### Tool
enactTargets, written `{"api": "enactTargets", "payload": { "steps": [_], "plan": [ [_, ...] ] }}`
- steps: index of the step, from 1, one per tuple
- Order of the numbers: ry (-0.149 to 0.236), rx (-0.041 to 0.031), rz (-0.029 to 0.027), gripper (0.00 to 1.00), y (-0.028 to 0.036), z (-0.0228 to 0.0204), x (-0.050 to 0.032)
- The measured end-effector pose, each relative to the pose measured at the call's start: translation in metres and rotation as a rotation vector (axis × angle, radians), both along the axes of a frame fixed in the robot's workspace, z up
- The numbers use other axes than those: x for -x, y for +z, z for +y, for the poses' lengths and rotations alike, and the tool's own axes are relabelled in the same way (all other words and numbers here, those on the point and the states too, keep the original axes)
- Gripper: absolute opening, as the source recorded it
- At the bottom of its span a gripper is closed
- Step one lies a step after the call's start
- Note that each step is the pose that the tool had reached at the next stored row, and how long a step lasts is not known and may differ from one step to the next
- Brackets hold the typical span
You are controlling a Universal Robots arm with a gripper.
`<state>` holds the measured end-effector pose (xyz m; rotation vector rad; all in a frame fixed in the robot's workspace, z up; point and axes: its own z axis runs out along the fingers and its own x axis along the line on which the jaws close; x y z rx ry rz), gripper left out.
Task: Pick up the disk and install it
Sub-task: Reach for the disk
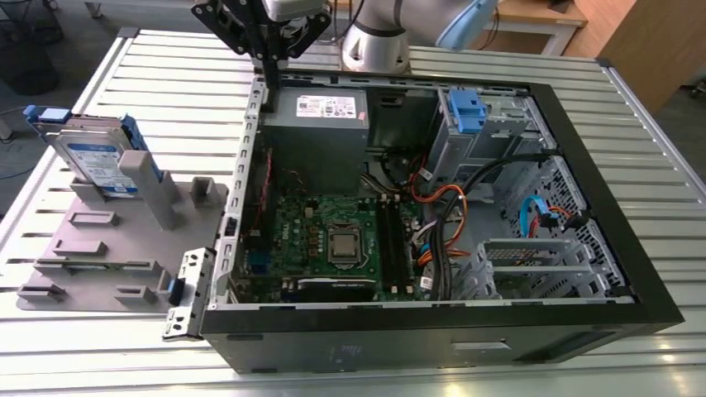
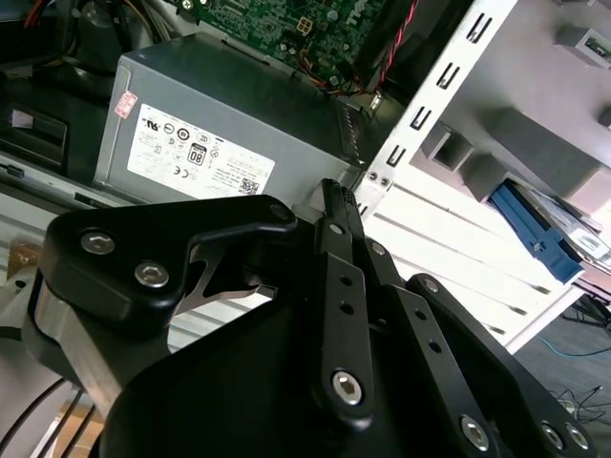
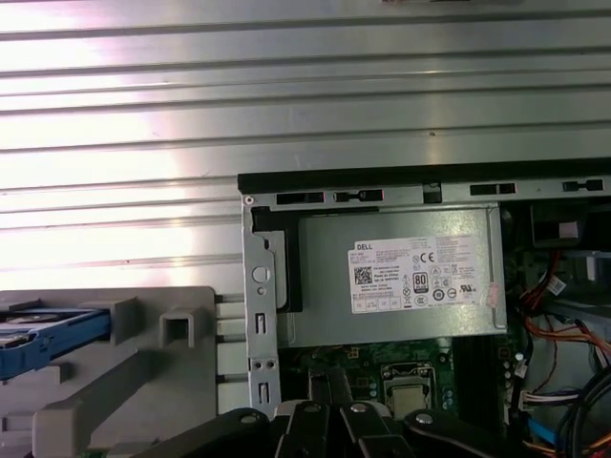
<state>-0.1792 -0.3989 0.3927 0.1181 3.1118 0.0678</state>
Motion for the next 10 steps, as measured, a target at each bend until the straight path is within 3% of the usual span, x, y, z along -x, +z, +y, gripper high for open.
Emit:
{"api": "enactTargets", "payload": {
  "steps": [10],
  "plan": [
    [0.000,0.0001,0.0001,0.11,0.0000,0.0000,0.0015]
  ]
}}
